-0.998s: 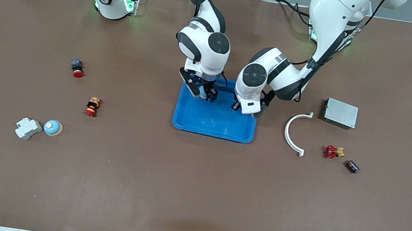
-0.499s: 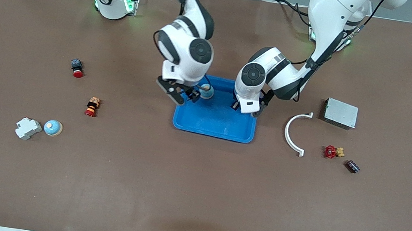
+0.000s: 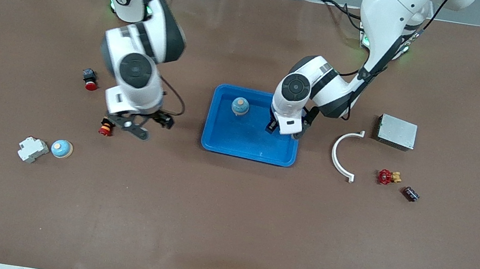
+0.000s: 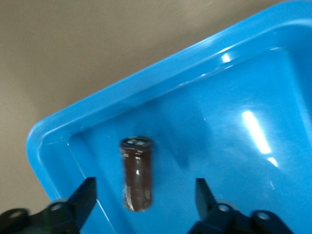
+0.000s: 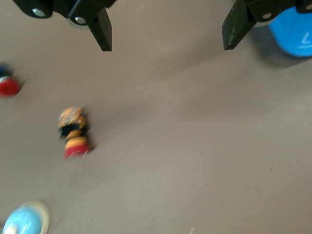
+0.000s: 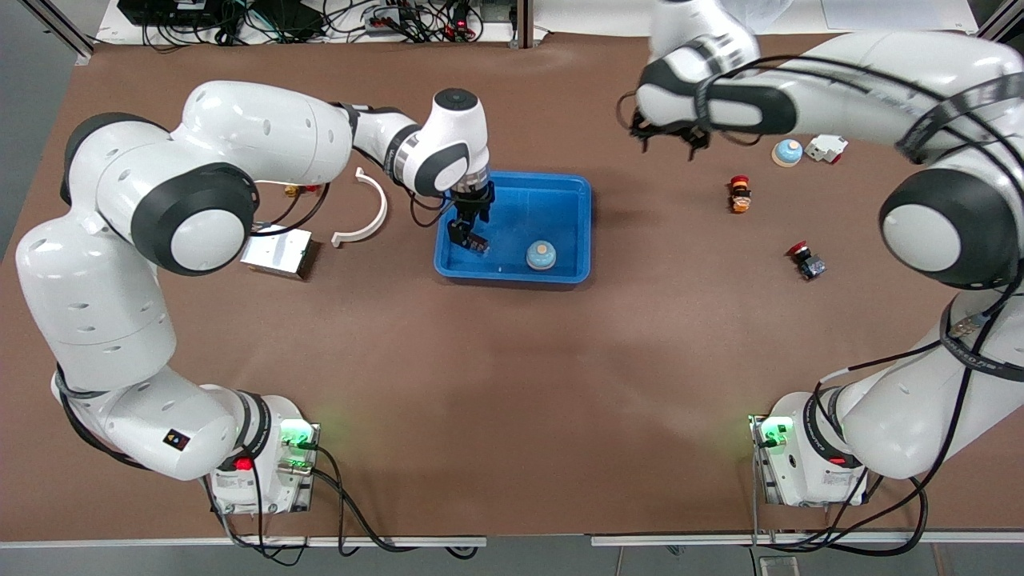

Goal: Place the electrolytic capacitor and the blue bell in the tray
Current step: 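Reach the right gripper to the second bell while the left gripper reaches capacitor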

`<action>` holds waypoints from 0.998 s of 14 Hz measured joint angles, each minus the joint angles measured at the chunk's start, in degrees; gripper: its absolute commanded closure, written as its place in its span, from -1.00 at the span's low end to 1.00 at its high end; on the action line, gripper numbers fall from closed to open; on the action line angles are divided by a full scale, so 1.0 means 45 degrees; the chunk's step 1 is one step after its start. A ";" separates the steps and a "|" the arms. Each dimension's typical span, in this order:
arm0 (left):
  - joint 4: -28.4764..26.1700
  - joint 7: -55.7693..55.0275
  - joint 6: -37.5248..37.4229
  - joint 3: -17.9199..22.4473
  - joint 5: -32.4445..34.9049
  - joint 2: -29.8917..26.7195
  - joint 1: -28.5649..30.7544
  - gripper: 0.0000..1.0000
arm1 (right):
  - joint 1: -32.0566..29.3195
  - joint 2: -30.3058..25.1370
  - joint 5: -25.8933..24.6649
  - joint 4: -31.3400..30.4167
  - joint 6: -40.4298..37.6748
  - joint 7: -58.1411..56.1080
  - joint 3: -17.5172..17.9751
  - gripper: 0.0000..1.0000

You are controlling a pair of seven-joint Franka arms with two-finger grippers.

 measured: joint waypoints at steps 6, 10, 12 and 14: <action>0.2837 0.0908 -0.3956 0.0123 0.0012 -0.0444 0.1212 -1.00 | -0.3248 -0.0279 -0.0017 -0.0222 0.0497 -0.5271 -0.0009 -1.00; 0.3564 0.4040 -0.4979 0.0193 0.0372 -0.0728 0.3042 -1.00 | -0.4834 -0.0187 -0.0016 -0.0239 0.1653 -0.7599 0.0000 -1.00; 0.3565 0.5243 -0.5165 0.0208 0.1042 -0.0784 0.4038 -1.00 | -0.5367 0.0042 -0.0011 -0.0254 0.2293 -0.8382 0.0016 -1.00; 0.3529 0.6478 -0.5215 0.0212 0.1592 -0.0780 0.4998 -1.00 | -0.5824 0.0437 -0.0006 -0.0259 0.2936 -0.8967 0.0026 -1.00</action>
